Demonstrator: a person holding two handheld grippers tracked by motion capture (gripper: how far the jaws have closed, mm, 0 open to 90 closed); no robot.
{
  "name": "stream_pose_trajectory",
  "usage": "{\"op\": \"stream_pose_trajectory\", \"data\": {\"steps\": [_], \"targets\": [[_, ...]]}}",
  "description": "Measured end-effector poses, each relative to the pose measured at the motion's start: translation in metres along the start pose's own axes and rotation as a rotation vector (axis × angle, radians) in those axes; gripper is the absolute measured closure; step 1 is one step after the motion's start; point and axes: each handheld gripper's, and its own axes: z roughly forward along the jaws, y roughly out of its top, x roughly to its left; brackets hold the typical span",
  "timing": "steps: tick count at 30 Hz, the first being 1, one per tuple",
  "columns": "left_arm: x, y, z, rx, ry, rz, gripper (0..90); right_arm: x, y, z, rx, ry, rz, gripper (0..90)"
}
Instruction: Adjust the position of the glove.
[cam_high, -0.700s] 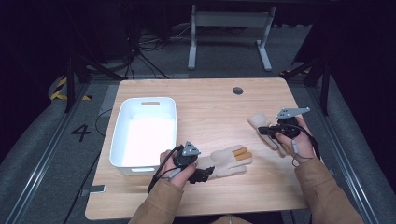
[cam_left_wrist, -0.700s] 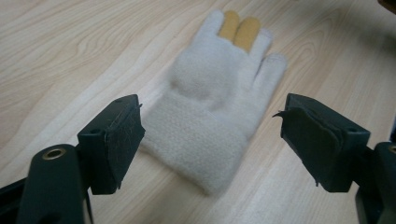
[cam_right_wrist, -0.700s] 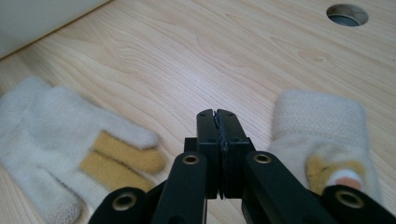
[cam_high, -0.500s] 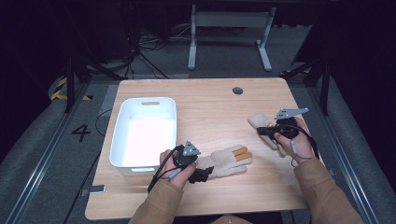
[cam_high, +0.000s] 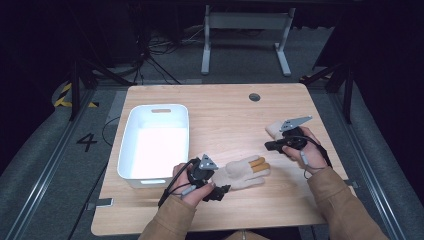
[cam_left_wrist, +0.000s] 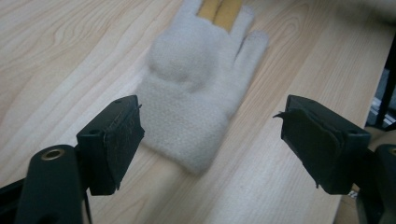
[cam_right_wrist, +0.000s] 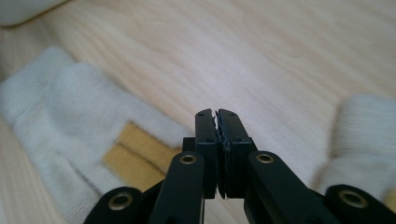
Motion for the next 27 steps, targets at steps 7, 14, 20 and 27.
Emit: {"op": "stream_pose_trajectory", "data": {"steps": [7, 14, 20, 27], "targets": [[-0.002, -0.003, 0.001, -0.010, -0.046, -0.002, 20.2, 0.005, 0.003, 0.019, 0.065, 0.023, -0.028, 88.4], [-0.001, -0.003, 0.002, -0.043, -0.059, -0.069, 19.8, 0.010, 0.003, 0.036, 0.095, 0.033, -0.043, 88.8], [-0.003, -0.001, 0.002, -0.039, -0.018, -0.051, 22.4, 0.015, 0.006, 0.045, 0.076, 0.023, -0.060, 87.1], [-0.001, 0.000, 0.000, -0.016, 0.007, -0.031, 28.0, 0.019, 0.006, 0.054, 0.113, 0.018, -0.080, 89.5]]}}
